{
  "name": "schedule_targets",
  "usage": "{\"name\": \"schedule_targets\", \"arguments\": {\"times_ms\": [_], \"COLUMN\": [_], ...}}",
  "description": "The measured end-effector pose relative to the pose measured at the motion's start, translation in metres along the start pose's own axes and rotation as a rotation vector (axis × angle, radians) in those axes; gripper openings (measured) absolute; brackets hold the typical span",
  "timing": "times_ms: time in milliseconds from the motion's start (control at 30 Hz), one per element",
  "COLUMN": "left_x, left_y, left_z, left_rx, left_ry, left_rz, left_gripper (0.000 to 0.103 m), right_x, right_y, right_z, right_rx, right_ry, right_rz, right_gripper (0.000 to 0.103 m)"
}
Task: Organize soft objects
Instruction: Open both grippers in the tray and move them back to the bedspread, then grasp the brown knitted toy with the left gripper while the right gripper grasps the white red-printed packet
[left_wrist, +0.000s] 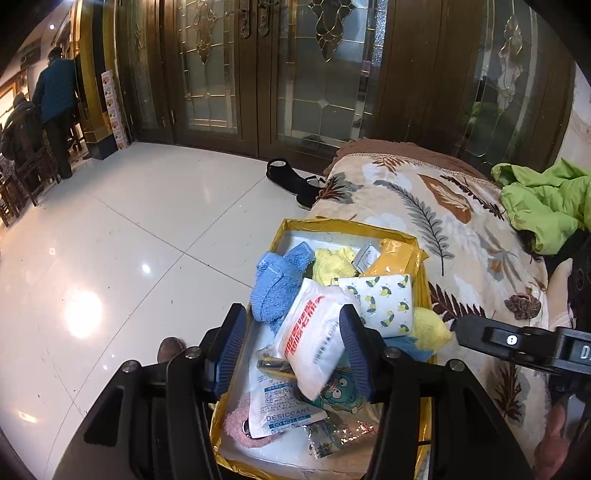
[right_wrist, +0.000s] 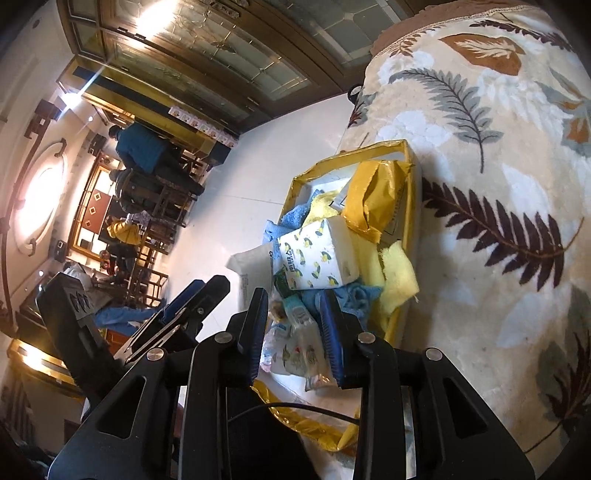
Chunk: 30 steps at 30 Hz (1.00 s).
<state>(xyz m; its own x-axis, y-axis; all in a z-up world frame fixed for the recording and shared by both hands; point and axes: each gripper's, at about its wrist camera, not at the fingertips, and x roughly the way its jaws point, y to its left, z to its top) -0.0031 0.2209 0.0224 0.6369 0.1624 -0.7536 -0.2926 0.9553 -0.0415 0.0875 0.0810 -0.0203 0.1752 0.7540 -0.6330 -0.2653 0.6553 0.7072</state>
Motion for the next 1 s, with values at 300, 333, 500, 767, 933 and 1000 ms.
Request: {"name": "schedule_targets", "arguments": {"times_ms": [300,333,500,767,933,1000], "left_x": [0.003,0.003,-0.002,-0.003,0.014,0.023], "left_y": [-0.028,-0.032,-0.037,-0.08,-0.155,-0.187], "left_z": [-0.004,-0.006,-0.007,-0.002,-0.005,-0.008], "left_rx": [0.053,0.065,0.082,0.163,0.321,0.396], "left_ry": [0.012,0.008,-0.009,-0.006,0.038,0.059], "left_rz": [-0.028,-0.038,-0.064,-0.155,-0.303,-0.352], "left_gripper": [0.055,0.057,0.063,0.065,0.068,0.068], "right_x": [-0.04,-0.045,-0.075,-0.136,-0.18,-0.191], "right_y": [-0.032,-0.039,-0.075,-0.115,-0.155,-0.171], "right_z": [-0.01,-0.011,-0.015,-0.021,-0.022,-0.019], "right_rx": [0.03,0.046,0.137,0.142,0.165,0.177], "right_ry": [-0.057,-0.065,-0.121,-0.215,-0.259,-0.256], "right_rz": [-0.056,-0.06,-0.079,-0.272,-0.501,-0.554], "right_gripper": [0.029,0.029,0.046,0.047,0.047,0.047]}}
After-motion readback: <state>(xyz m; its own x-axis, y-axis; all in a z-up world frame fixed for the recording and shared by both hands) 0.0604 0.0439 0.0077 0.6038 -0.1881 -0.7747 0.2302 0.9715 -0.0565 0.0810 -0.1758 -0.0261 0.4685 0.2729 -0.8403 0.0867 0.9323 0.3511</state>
